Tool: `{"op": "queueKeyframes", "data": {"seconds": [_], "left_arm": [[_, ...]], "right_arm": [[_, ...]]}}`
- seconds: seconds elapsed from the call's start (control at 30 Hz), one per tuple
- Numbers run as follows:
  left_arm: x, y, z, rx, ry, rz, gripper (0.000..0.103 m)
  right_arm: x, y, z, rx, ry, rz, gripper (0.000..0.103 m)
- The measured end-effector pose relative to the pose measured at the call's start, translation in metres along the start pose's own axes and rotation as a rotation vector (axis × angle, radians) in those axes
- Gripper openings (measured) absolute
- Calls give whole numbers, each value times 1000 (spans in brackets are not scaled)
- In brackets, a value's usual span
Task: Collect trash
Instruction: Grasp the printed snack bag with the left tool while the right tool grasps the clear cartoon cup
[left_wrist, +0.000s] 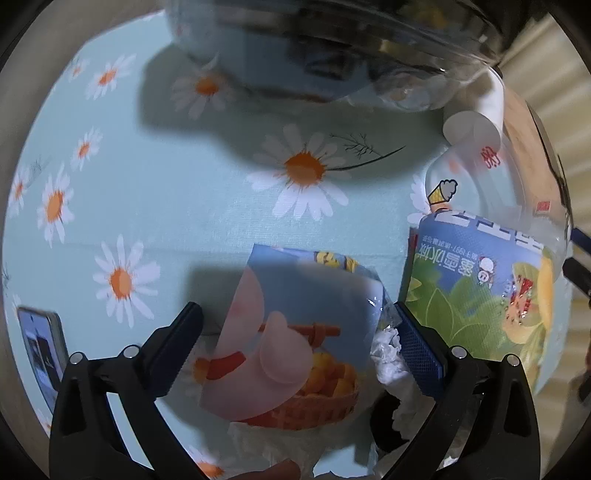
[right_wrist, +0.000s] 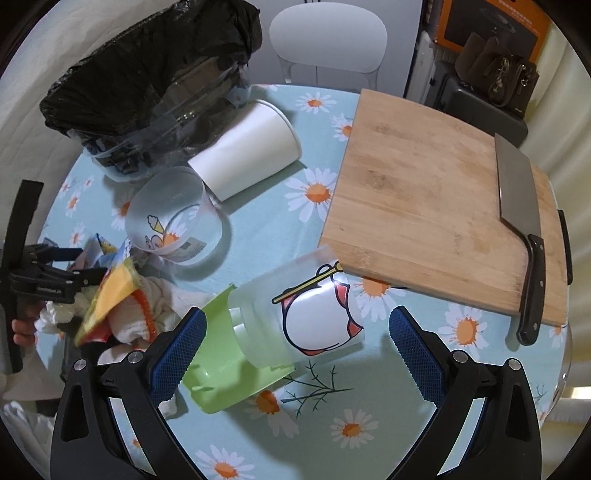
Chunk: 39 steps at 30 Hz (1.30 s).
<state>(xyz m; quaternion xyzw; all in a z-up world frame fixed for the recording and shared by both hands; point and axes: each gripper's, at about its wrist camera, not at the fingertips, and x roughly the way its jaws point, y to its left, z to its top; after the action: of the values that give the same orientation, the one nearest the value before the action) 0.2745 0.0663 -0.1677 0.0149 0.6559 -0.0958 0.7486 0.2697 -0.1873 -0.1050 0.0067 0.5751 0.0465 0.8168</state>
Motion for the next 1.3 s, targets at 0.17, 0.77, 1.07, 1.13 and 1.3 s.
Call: {"op": "queueKeyframes", "data": {"seconds": [0.17, 0.77, 1.07, 1.13, 1.3], "left_arm": [[11, -18, 1, 87, 27, 93, 99], [0, -13, -24, 55, 18, 99, 77], [-41, -1, -51, 9, -30, 125, 69], [-53, 2, -55, -3, -57, 130, 69], [-89, -1, -64, -31, -140, 134, 69]], "right_arm": [[6, -2, 2, -14, 13, -3, 94], [21, -7, -9, -53, 4, 56, 69], [-20, -25, -25, 16, -69, 130, 69], [-31, -33, -28, 21, -90, 130, 69], [-57, -46, -39, 43, -141, 136, 69]]}}
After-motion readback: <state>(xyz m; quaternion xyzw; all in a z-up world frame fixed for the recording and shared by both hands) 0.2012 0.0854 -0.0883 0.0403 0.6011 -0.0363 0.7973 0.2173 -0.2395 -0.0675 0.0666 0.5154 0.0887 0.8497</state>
